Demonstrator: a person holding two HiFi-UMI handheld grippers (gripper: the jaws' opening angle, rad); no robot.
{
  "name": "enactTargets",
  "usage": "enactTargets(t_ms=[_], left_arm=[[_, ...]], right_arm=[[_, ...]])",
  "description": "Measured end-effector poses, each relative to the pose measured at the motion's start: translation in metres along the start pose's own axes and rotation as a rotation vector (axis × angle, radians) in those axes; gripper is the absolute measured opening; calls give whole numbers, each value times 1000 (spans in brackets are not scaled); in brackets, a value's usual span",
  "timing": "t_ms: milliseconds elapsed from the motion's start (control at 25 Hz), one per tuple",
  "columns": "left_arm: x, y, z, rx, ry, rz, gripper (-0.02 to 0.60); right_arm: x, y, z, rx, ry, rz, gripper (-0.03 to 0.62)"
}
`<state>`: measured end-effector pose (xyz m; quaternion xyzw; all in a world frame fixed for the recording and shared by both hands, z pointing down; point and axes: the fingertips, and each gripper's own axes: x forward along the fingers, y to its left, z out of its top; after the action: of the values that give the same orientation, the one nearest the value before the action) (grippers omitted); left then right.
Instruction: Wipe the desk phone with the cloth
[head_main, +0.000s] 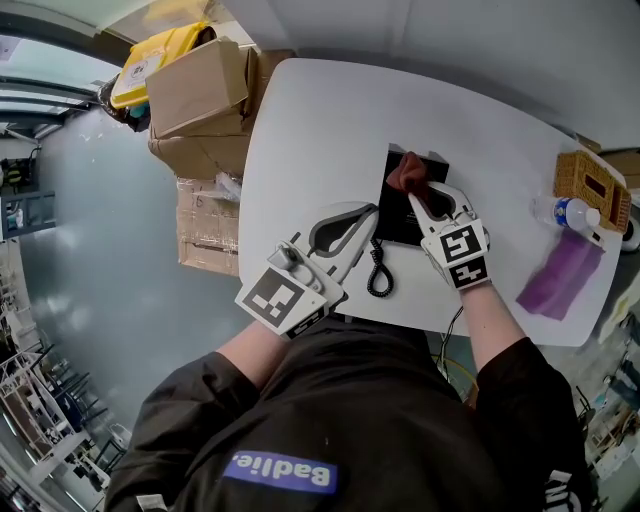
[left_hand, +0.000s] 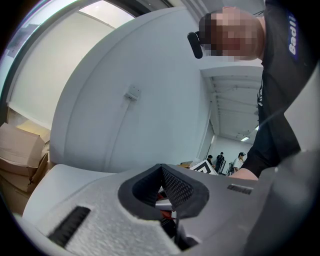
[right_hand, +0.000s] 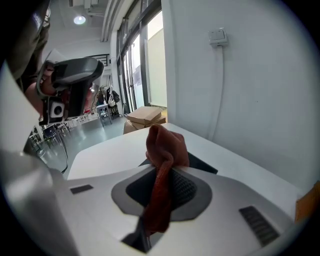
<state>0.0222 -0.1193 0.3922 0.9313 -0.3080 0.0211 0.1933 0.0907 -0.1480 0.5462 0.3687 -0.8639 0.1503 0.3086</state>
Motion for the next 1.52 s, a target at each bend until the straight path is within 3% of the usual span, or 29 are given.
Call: enactTargets(t_ms=[1000,1200,1520], left_arm=[[-26,-42,-37,52,65,-113,15],[-16,-48,-29,39,60,-123,15],[9,-49,-9,56,26,-117,15]], right_arm=[[-21,104,-96,125,123,98,69],[-34,84,-84,149,94,82,69],[-56,-5,-26,125,-20,-18,69]])
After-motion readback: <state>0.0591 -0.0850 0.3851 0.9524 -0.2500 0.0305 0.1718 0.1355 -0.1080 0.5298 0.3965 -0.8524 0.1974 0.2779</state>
